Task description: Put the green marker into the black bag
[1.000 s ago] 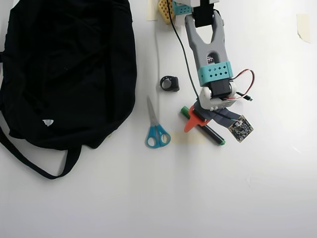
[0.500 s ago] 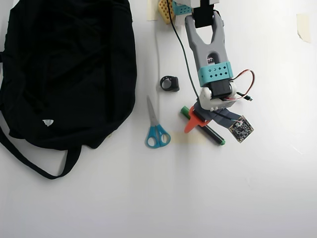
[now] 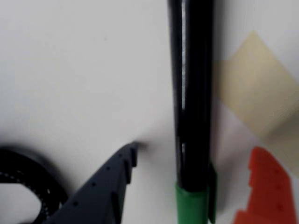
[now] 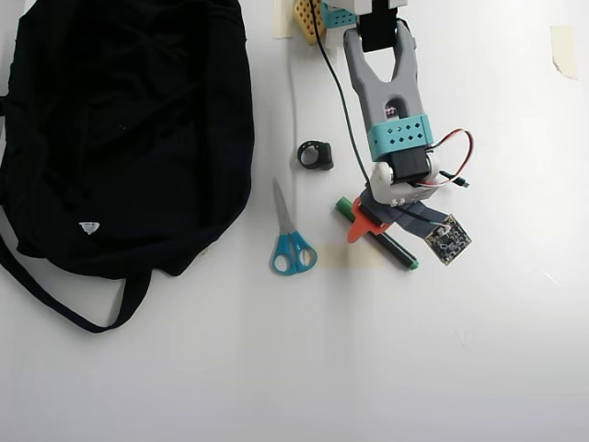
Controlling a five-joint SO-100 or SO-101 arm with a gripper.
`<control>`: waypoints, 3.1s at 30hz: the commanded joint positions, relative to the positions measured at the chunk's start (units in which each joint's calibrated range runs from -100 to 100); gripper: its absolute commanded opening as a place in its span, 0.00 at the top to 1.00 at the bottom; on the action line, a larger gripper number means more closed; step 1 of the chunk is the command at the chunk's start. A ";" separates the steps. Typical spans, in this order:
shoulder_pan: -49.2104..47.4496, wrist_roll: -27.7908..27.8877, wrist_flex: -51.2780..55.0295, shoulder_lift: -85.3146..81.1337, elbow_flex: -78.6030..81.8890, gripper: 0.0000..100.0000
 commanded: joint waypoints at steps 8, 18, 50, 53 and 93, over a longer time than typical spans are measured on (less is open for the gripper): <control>-0.36 0.23 0.10 -0.39 -1.91 0.72; -0.43 0.13 -0.41 -0.56 -2.00 0.79; -0.21 -0.61 0.28 -1.55 -7.39 0.98; -0.58 -1.34 1.31 -1.64 -8.65 0.98; -2.38 -16.65 22.24 -7.61 -34.61 0.98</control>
